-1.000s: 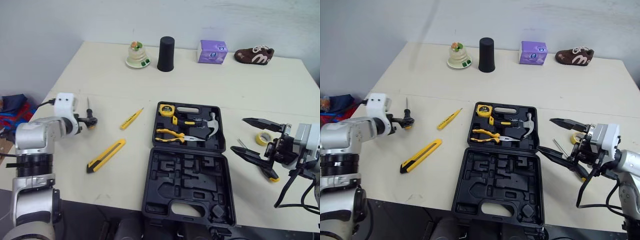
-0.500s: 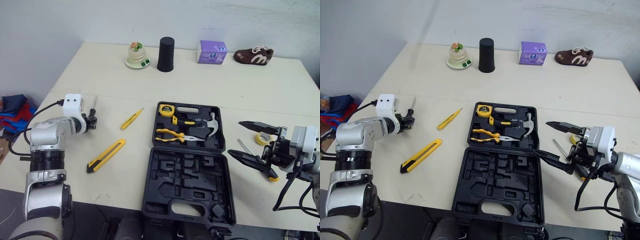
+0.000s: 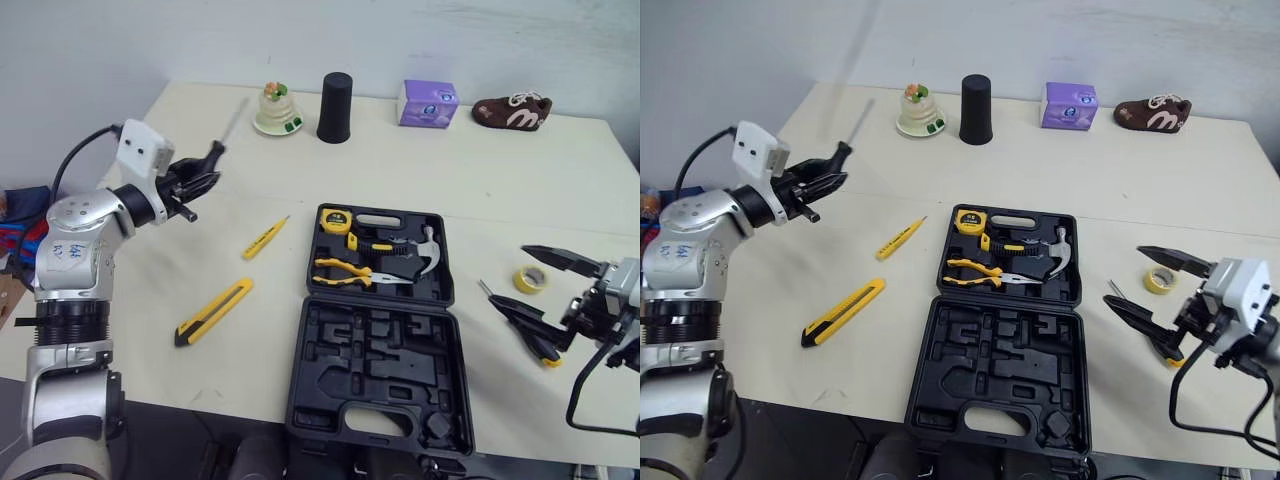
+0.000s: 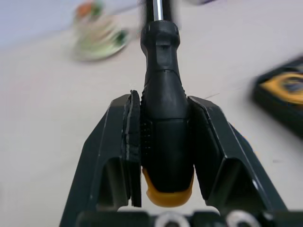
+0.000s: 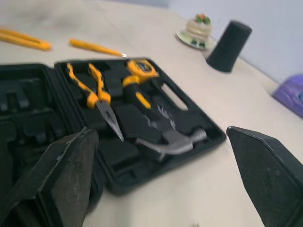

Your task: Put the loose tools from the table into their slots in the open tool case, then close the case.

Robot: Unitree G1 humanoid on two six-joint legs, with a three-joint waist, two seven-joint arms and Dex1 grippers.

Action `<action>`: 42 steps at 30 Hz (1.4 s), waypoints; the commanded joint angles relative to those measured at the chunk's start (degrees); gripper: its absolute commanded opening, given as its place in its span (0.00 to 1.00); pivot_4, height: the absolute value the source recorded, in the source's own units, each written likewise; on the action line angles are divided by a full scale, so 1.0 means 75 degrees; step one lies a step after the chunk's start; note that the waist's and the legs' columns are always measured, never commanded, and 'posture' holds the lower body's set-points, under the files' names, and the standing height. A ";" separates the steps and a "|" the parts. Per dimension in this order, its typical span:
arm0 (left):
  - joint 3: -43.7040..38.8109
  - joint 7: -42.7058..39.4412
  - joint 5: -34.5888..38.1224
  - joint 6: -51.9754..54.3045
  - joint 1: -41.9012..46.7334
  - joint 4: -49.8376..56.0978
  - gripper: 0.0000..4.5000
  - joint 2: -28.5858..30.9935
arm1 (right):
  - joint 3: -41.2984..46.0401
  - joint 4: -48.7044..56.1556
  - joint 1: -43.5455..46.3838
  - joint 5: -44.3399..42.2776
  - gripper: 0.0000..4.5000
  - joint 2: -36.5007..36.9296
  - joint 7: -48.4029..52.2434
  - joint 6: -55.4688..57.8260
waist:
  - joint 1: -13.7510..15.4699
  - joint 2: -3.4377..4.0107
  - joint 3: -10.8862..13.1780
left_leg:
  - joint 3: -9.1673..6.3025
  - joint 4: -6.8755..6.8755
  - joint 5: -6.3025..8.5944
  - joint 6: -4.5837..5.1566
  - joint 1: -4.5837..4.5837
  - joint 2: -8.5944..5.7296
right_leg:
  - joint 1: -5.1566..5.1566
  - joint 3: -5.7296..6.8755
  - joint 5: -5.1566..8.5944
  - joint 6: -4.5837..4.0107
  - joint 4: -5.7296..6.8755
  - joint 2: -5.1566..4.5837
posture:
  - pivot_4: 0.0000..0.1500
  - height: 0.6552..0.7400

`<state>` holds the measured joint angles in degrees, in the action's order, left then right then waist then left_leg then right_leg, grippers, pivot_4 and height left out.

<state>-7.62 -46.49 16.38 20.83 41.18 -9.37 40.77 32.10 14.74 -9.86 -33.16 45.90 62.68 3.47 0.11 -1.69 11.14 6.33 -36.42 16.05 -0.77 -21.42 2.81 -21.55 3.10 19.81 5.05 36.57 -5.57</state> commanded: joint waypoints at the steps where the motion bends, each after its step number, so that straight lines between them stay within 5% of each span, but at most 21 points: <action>1: 0.0564 -0.1567 0.0273 -0.0834 -0.0103 0.0639 0.23 0.0157 | 0.0696 0.0557 -0.0517 -0.0076 1.00 0.0100 -0.0018 0.0053 | -0.0005 0.0000 0.0000 | 0.0004 -0.0004 0.0002 0.0007 0.0001 -0.0001 | 0.0000 -0.0004 -0.0002 0.0004 0.0003 0.0001 | 1.00 1.00; 9: 0.2602 -0.3736 -0.0472 -0.1755 0.0371 0.1622 0.23 0.0147 | 0.1339 0.1239 -0.1490 -0.0411 1.00 0.0482 0.0559 0.0546 | -0.0020 0.0001 -0.0001 | 0.0019 -0.0007 0.0007 0.0025 0.0012 -0.0003 | 0.0005 -0.0032 -0.0018 0.0030 0.0001 0.0015 | 1.00 1.00; 24: 0.5197 -0.2955 -0.2142 0.2279 0.1249 0.3445 0.23 -0.0754 | 0.1071 0.1802 -0.1887 -0.0200 1.00 0.0308 0.0380 0.0801 | -0.0025 0.0002 -0.0001 | 0.0005 -0.0053 0.0014 0.0054 -0.0011 -0.0005 | 0.0007 -0.0065 -0.0026 0.0045 -0.0005 0.0016 | 1.00 1.00; 42: 0.5968 -0.2416 -0.2965 0.2786 0.1309 0.3071 0.23 -0.1076 | 0.0964 0.2194 -0.2291 -0.0108 1.00 -0.0081 0.0234 0.0747 | -0.0011 0.0003 -0.0002 | -0.0024 -0.0089 0.0023 0.0069 -0.0043 -0.0005 | 0.0008 -0.0088 -0.0027 0.0047 -0.0006 0.0005 | 1.00 1.00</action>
<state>36.52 -64.05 -4.95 42.44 49.84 13.06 32.65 38.67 29.40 -26.65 -33.80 45.59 64.43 9.96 0.03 -1.66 11.13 6.13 -37.09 16.23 -0.25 -21.76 2.77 -21.50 2.46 19.61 5.40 36.52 -5.54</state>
